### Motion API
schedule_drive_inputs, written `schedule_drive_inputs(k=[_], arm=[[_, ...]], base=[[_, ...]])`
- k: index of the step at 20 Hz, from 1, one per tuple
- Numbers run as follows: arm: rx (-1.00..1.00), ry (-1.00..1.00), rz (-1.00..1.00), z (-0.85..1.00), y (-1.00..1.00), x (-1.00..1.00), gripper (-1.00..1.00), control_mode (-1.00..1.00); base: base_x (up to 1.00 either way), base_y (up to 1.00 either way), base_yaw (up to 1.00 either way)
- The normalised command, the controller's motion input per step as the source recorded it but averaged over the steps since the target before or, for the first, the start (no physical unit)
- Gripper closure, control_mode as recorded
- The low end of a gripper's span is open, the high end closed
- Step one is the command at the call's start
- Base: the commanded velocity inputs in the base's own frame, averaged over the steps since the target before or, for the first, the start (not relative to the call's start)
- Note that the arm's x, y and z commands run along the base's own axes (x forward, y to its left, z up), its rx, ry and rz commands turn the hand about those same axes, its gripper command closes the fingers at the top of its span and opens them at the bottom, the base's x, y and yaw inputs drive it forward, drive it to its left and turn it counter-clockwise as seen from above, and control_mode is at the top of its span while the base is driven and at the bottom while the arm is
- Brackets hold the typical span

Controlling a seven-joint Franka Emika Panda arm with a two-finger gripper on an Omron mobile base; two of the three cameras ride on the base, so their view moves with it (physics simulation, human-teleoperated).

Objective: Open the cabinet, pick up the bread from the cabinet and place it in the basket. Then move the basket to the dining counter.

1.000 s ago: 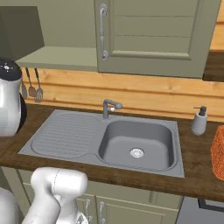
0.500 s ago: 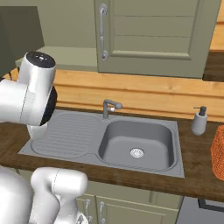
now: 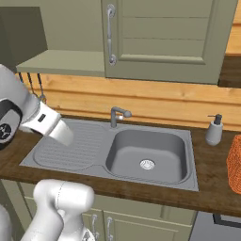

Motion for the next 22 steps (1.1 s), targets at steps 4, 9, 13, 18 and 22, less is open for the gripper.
schedule_drive_inputs(k=[4,9,13,18,22], arm=[[-0.28,-0.02,0.26,0.79,-0.08,0.17,-1.00,-1.00],[0.00,-0.12,0.23,0.12,-0.01,0.03,-1.00,-1.00],[-0.01,-0.32,0.26,0.54,-0.03,0.14,-1.00,-1.00],[0.01,-0.16,0.03,0.66,-0.16,0.43,-1.00,-1.00],[0.03,-0.10,0.00,0.94,0.00,0.89,-1.00,-1.00]], base=[[0.00,0.00,0.00],[0.00,0.00,0.00],[0.00,0.00,0.00],[0.00,0.00,0.00],[0.00,0.00,0.00]])
